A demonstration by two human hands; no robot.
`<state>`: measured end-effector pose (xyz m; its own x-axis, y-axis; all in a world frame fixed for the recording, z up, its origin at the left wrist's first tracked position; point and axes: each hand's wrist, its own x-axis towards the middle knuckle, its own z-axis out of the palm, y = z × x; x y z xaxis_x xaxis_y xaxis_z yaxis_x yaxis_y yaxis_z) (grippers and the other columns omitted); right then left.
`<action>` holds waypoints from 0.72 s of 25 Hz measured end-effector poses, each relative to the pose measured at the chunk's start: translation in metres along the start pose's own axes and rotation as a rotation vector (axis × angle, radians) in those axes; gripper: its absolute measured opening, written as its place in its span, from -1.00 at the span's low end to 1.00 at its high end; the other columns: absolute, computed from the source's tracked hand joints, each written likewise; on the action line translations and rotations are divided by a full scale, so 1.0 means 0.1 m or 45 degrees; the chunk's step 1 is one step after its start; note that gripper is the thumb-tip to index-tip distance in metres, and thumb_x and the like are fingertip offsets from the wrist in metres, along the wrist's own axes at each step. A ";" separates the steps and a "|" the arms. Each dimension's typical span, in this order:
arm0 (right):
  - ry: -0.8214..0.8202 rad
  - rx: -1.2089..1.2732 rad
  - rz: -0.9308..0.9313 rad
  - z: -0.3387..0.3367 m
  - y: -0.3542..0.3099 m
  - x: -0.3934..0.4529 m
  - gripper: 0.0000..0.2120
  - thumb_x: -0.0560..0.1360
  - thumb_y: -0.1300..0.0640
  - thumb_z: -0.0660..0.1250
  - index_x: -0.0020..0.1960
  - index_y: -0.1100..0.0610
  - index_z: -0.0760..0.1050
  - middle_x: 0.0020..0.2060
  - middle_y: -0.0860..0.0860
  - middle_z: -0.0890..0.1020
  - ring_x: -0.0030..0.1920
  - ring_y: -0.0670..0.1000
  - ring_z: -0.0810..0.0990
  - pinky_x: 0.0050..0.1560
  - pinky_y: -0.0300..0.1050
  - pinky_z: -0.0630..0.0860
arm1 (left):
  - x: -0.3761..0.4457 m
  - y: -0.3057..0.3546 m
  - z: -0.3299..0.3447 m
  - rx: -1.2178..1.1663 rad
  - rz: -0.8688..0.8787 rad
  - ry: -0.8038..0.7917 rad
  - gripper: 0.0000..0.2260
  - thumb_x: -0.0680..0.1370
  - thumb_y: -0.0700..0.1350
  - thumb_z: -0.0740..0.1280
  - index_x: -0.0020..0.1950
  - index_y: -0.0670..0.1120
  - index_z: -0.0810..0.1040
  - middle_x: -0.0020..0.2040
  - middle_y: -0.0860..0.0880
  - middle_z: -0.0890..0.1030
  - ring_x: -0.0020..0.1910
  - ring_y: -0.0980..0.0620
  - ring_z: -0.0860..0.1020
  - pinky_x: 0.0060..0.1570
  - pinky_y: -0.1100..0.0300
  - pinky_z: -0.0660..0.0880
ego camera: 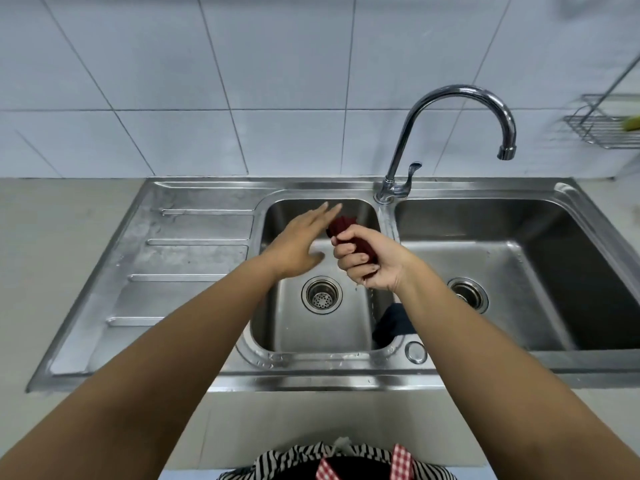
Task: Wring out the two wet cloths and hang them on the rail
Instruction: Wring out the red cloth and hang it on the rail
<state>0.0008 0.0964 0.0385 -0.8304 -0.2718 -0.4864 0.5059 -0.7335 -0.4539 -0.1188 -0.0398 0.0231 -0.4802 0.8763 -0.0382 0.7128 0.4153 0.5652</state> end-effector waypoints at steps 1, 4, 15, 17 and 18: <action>-0.080 -0.009 0.026 0.03 -0.03 0.01 -0.96 0.45 0.19 0.25 -0.14 0.15 0.39 -0.48 -0.05 0.39 -0.63 -0.16 0.27 -0.74 -0.36 0.16 | -0.02 -0.01 0.03 0.057 0.103 0.053 -0.25 0.46 -0.11 0.42 0.55 0.09 0.10 0.58 -0.04 0.11 0.54 -0.04 0.12 0.45 0.08 0.11; -0.306 -0.140 0.150 0.10 -0.12 -0.01 -0.94 0.48 0.17 0.24 -0.11 0.15 0.38 -0.48 -0.05 0.38 -0.59 -0.17 0.15 -0.71 -0.37 0.09 | 0.00 0.13 0.10 -0.006 0.206 0.411 -0.54 0.44 -0.08 0.44 0.29 -0.12 0.42 0.41 -0.09 0.40 0.36 -0.04 0.34 0.36 0.11 0.30; 0.452 -1.349 0.427 0.13 -0.27 -0.05 -0.81 0.53 0.11 0.28 -0.20 0.09 0.31 -0.45 -0.05 0.35 -0.54 -0.13 0.21 -0.64 -0.36 0.09 | 0.33 0.00 -0.29 0.740 0.285 -0.167 -0.90 0.55 -0.08 0.27 0.01 -0.08 0.44 -0.10 -0.11 0.60 -0.13 -0.17 0.59 -0.20 0.02 0.49; 0.626 -1.783 0.389 0.09 -0.27 -0.01 -0.84 0.49 0.07 0.28 -0.20 0.12 0.38 -0.44 -0.01 0.42 -0.52 -0.06 0.30 -0.56 -0.30 0.20 | 0.32 0.08 -0.22 0.703 0.104 -0.328 -0.83 0.56 0.02 0.27 0.01 -0.06 0.48 -0.08 -0.08 0.62 -0.09 -0.14 0.59 -0.20 0.10 0.42; 0.701 -2.014 0.350 0.06 -0.26 0.02 -0.85 0.48 0.06 0.27 -0.20 0.13 0.41 -0.43 0.00 0.45 -0.49 -0.03 0.37 -0.51 -0.26 0.28 | 0.30 0.13 -0.16 0.679 0.039 -0.374 -0.81 0.56 0.06 0.27 0.01 -0.05 0.50 -0.09 -0.06 0.61 -0.09 -0.12 0.58 -0.20 0.12 0.41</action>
<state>-0.0154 0.1109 0.0538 -0.6835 0.2070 -0.7000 0.6145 0.6808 -0.3987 -0.1324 -0.0118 0.0419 -0.3489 0.8889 -0.2970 0.9181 0.3877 0.0820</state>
